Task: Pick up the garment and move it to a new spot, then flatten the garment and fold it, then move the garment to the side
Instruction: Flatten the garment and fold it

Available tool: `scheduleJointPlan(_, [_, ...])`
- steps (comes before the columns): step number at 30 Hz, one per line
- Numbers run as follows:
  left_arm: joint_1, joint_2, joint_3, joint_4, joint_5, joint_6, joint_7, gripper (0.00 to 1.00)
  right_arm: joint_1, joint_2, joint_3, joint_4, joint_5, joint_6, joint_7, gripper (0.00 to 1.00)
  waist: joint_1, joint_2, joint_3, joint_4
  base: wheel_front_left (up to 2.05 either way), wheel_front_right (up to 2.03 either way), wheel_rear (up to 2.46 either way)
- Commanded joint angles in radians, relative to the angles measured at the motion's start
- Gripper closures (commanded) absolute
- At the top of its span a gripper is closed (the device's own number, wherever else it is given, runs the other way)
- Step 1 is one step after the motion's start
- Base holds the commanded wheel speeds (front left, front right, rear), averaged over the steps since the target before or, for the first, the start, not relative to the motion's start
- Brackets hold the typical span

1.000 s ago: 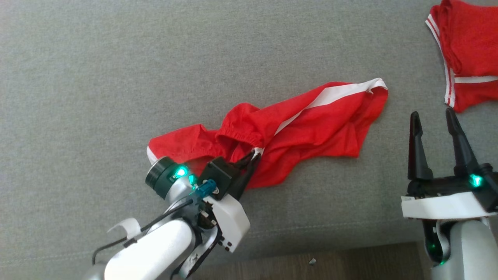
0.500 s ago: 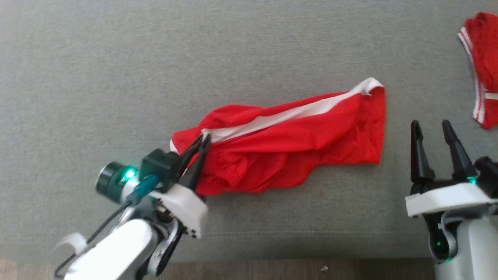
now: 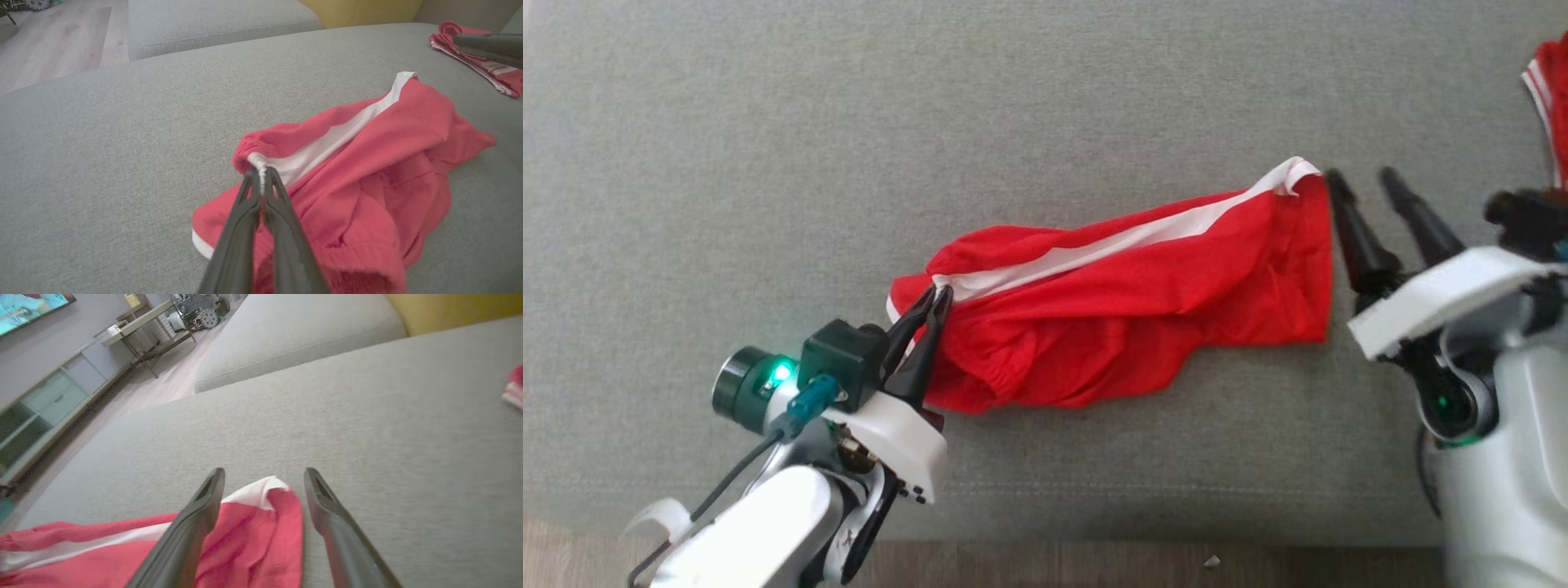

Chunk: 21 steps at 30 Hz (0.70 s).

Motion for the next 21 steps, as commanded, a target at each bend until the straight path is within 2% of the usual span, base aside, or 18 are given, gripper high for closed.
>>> scheduleJointPlan(1, [-0.038, 0.018, 0.038, -0.020, -0.005, -0.002, -0.008, 1.00, -0.015, 0.007, 0.022, -0.024, 0.054, -0.001, 0.031, 0.00, 0.0000, 0.0000, 0.002, 0.007, 0.00, 0.00, 0.00])
scheduleJointPlan(9, [-0.062, -0.010, 0.020, 0.002, 0.000, -0.016, -0.013, 1.00, -0.043, 0.005, 0.018, 0.045, 0.164, -0.001, 0.136, 0.00, 0.0000, 0.0000, 0.008, 0.034, 0.00, 0.00, 0.00])
scheduleJointPlan(21, [-0.087, -0.039, -0.004, 0.024, 0.010, -0.029, -0.025, 1.00, -0.163, 0.006, -0.005, 0.225, 0.237, -0.001, 0.092, 0.00, 0.0000, 0.0000, 0.043, 0.071, 0.00, 0.00, 0.00])
